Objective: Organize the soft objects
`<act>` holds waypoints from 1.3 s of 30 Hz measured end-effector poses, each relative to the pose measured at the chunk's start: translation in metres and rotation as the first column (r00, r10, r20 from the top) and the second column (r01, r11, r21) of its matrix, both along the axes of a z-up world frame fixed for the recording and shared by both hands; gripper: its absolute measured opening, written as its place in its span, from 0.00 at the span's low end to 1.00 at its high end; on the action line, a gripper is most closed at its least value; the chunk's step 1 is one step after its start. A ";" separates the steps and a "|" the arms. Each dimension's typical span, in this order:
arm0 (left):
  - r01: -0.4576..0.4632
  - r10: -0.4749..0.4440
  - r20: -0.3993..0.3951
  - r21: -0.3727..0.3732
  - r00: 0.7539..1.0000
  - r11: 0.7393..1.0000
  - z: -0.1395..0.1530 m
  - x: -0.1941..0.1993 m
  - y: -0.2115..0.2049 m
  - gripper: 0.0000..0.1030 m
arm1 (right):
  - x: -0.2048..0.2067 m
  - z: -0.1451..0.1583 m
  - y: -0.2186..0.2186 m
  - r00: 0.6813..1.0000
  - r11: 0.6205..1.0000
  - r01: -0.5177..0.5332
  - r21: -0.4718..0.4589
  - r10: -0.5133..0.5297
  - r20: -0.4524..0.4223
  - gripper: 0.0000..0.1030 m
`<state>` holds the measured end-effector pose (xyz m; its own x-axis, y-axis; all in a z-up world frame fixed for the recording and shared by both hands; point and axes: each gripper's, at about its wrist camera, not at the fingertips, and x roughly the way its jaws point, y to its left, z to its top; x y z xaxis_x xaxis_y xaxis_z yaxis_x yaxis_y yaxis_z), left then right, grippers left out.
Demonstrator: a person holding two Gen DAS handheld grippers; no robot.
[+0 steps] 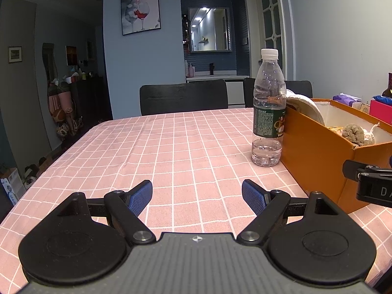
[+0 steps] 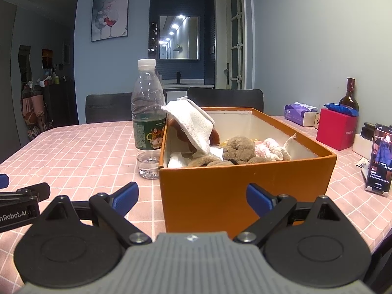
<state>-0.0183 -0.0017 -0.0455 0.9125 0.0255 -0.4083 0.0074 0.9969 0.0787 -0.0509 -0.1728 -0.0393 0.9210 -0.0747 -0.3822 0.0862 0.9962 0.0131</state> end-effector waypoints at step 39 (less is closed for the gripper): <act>0.009 -0.009 0.013 -0.003 1.000 1.000 0.005 -0.004 0.003 0.94 | 0.000 -0.001 0.002 1.000 1.000 -0.012 -0.020 0.012 -0.004 0.90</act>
<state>-0.0227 0.0009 -0.0410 0.9181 0.0159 -0.3961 0.0154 0.9970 0.0758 -0.0511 -0.1703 -0.0403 0.9206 -0.0716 -0.3840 0.0746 0.9972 -0.0071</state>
